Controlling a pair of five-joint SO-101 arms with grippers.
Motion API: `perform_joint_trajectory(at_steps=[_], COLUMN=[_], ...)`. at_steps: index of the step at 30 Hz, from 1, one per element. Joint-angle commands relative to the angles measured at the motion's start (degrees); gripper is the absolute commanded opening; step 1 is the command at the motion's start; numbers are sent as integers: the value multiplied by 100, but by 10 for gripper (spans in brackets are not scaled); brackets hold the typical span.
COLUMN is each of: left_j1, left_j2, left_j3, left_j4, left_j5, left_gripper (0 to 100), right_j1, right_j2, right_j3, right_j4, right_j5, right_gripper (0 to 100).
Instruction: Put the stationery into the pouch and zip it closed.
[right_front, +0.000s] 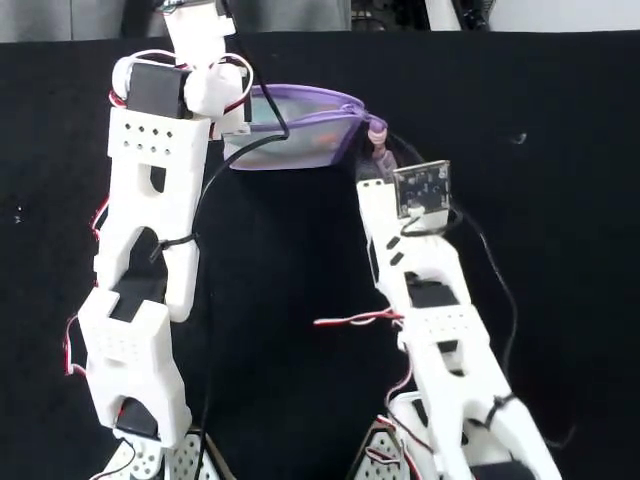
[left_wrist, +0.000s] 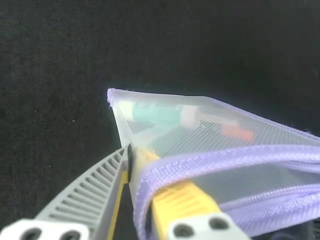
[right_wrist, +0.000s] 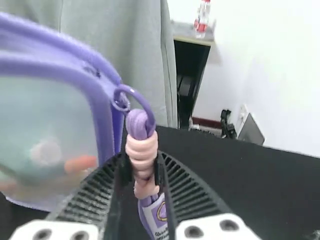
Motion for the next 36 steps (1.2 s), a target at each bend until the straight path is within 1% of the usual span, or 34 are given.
perform_joint_trajectory(at_steps=[1,4,7,10,14,17,20,25,28,32,36], left_j1=[84,92,101,110,233,242,207,198,198,198,198], left_j2=[-62,-62,-62,-62,-9,-9,-9,-9,-9,-9,9], left_j3=[-295,-523,-813,-1385,-2325,-2677,-2756,-2703,-2703,-2703,-2695], left_j4=[-9,35,35,9,-448,-844,-1037,-923,-791,-677,-589], left_j5=[-202,-202,-202,-185,-193,-202,-176,-176,-176,-185,-176], left_gripper=[91,162,170,170,170,167,166,166,166,166,166], right_j1=[-26,-114,-149,-123,-105,-26,149,510,712,1099,1433], right_j2=[-435,-330,-110,180,681,1182,1771,2976,3582,3864,3705], right_j3=[-409,-1130,-1789,-2360,-3160,-3899,-4778,-6369,-7240,-8004,-8435], right_j4=[756,1732,2277,2655,3218,3631,4035,4721,5213,5864,6347], right_j5=[70,70,70,70,70,70,70,88,325,387,448], right_gripper=[11,11,11,11,11,11,11,11,11,11,11])
